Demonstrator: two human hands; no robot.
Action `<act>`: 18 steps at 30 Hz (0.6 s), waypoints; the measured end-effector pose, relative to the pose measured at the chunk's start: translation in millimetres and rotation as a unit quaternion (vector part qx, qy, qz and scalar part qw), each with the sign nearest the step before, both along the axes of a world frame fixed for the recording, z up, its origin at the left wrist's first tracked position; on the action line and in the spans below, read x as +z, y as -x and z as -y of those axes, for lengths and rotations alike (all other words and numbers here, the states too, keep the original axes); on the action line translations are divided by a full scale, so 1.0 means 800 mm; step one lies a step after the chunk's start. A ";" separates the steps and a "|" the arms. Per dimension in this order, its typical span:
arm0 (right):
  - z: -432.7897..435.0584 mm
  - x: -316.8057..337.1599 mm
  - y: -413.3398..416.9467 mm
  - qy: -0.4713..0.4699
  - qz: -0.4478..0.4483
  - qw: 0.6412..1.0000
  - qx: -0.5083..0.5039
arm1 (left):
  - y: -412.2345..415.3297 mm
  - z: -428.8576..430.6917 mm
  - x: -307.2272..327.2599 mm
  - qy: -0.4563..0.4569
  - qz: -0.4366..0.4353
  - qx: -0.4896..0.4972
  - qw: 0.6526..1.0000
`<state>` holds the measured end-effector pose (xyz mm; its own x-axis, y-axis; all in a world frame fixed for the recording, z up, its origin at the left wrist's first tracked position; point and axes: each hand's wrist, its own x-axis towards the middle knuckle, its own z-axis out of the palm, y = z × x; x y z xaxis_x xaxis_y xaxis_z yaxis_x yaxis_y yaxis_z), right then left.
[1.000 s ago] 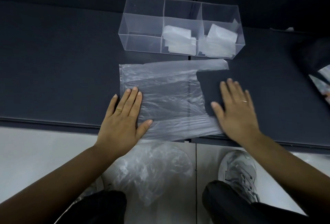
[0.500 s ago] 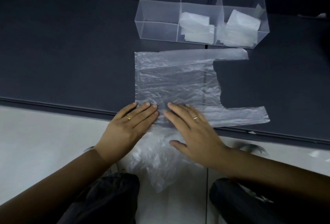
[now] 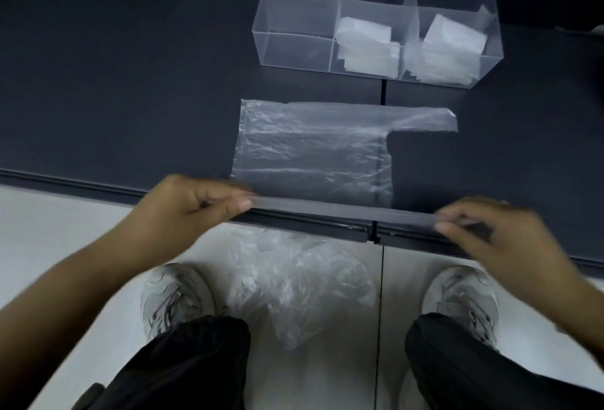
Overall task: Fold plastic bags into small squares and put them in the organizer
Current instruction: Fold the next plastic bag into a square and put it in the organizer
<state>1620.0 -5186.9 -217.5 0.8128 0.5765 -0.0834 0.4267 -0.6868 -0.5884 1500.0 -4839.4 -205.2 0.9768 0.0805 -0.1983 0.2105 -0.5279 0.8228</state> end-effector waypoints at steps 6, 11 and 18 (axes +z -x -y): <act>0.021 0.014 -0.065 -0.151 -0.145 0.969 -0.131 | -0.055 -0.031 0.004 0.098 -0.044 0.128 0.986; -0.011 -0.022 -0.132 -0.141 -0.122 0.959 -0.213 | -0.115 -0.048 -0.032 0.078 -0.066 0.209 0.973; -0.036 -0.058 -0.165 -0.069 -0.031 0.959 -0.272 | -0.144 -0.055 -0.069 -0.057 -0.025 0.259 0.964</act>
